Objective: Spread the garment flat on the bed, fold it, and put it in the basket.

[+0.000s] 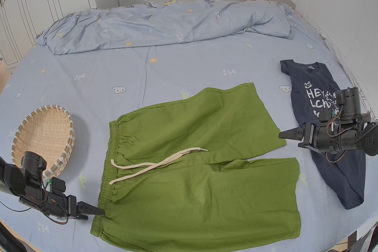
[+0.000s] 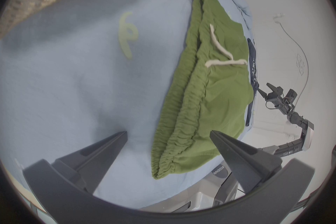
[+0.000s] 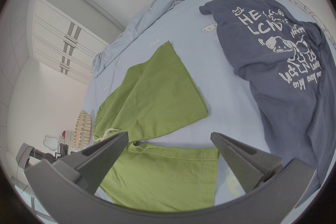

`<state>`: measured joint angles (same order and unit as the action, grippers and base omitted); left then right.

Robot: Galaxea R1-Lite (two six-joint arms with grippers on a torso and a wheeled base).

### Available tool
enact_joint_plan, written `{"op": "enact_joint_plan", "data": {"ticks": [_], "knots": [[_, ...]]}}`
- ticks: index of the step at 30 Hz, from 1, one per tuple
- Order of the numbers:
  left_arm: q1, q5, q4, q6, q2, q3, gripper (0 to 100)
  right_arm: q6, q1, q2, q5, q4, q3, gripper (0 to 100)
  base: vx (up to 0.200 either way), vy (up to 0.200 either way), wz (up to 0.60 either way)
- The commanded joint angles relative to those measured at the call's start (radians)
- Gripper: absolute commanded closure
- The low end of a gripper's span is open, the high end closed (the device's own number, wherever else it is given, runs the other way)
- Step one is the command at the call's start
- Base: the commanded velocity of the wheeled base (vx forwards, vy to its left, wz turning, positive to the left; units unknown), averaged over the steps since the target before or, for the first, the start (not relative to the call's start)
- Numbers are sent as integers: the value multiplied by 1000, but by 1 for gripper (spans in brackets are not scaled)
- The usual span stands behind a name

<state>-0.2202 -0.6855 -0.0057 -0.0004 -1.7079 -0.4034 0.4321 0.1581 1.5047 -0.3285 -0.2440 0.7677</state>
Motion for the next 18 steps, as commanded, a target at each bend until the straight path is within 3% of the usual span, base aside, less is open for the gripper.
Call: {"op": "enact_joint_plan", "data": {"ticks": [1, 5, 18], "knots": [[42, -6, -2, 2, -49, 26, 0, -1, 3, 0, 0, 0, -4, 0, 0, 0, 0], [91, -14, -13, 2, -95, 31, 0, -1, 5, 0, 0, 0, -5, 0, 0, 0, 0], [105, -114, -14, -15, -61, 23, 0, 0, 5, 2, 2, 0, -7, 0, 0, 0, 0]]}}
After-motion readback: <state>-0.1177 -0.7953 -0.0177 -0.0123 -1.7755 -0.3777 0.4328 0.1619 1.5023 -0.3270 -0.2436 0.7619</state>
